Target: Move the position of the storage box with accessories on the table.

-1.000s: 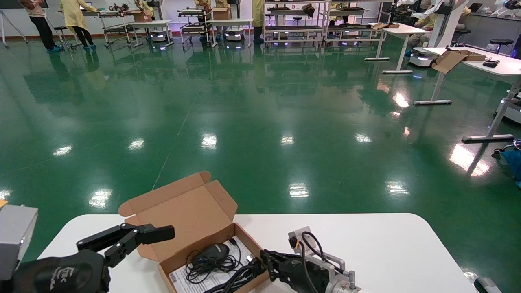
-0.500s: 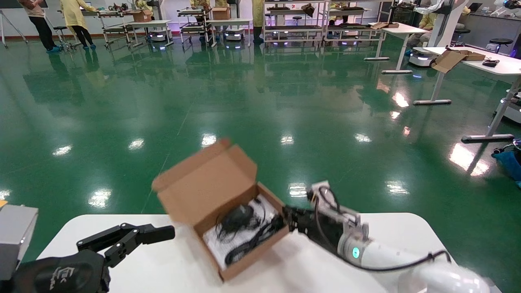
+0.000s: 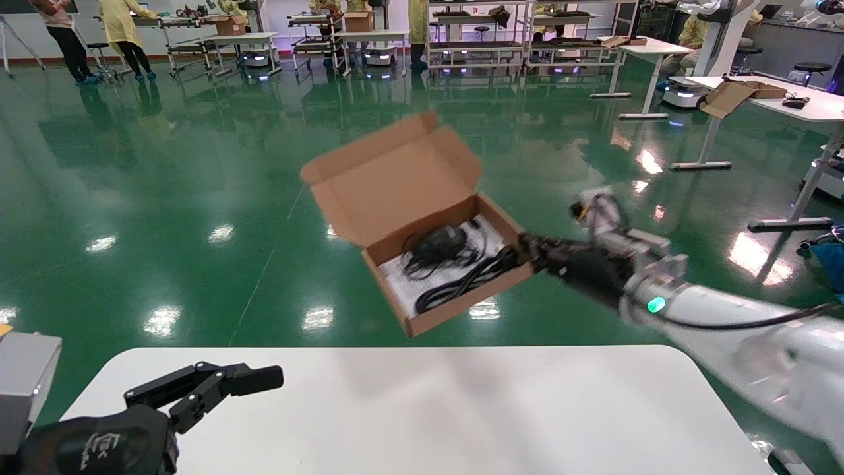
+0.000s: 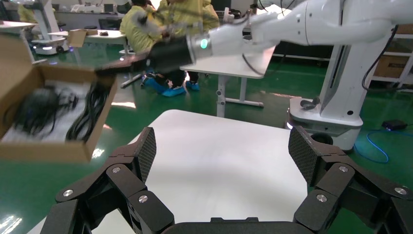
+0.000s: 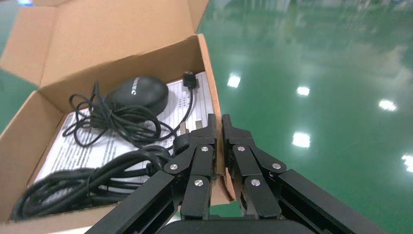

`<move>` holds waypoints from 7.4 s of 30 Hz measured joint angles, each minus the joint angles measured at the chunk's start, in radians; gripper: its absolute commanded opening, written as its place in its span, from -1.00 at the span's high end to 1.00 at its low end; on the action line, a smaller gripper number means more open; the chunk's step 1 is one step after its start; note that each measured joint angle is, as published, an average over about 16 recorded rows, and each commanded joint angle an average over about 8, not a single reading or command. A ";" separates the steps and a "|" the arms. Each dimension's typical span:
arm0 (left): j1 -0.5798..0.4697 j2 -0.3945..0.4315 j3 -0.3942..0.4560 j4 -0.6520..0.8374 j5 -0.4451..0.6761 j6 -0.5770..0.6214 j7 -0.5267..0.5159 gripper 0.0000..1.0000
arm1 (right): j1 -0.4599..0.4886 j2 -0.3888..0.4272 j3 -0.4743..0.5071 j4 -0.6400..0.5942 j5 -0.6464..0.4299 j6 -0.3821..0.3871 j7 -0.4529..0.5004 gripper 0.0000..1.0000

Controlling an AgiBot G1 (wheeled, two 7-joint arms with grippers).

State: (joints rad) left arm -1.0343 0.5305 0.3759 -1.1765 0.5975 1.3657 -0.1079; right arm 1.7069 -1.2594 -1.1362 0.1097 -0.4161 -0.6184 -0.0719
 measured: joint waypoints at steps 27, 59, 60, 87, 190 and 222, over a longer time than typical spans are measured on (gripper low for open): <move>0.000 0.000 0.000 0.000 0.000 0.000 0.000 -1.00 | 0.088 0.277 0.000 -0.133 -0.008 -0.137 -0.054 1.00; 0.000 0.000 0.000 0.000 0.000 0.000 0.000 -1.00 | -0.284 0.364 0.168 -0.139 0.232 -0.233 -0.162 1.00; 0.000 0.000 0.000 0.000 0.000 0.000 0.000 -1.00 | -0.292 0.362 0.173 -0.141 0.238 -0.231 -0.168 1.00; 0.000 0.000 0.000 0.000 0.000 0.000 0.000 -1.00 | -0.439 0.331 0.238 -0.142 0.333 -0.123 -0.287 1.00; 0.000 0.000 0.000 0.000 0.000 0.000 0.000 -1.00 | -0.379 0.344 0.206 -0.097 0.289 0.077 -0.323 -1.00; 0.000 0.000 0.000 0.000 0.000 0.000 0.000 -1.00 | -0.338 0.414 0.305 0.097 0.249 -0.153 -0.230 -1.00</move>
State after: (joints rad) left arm -1.0341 0.5303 0.3759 -1.1763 0.5974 1.3654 -0.1079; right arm 1.3693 -0.8456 -0.8309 0.2071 -0.1666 -0.7711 -0.3020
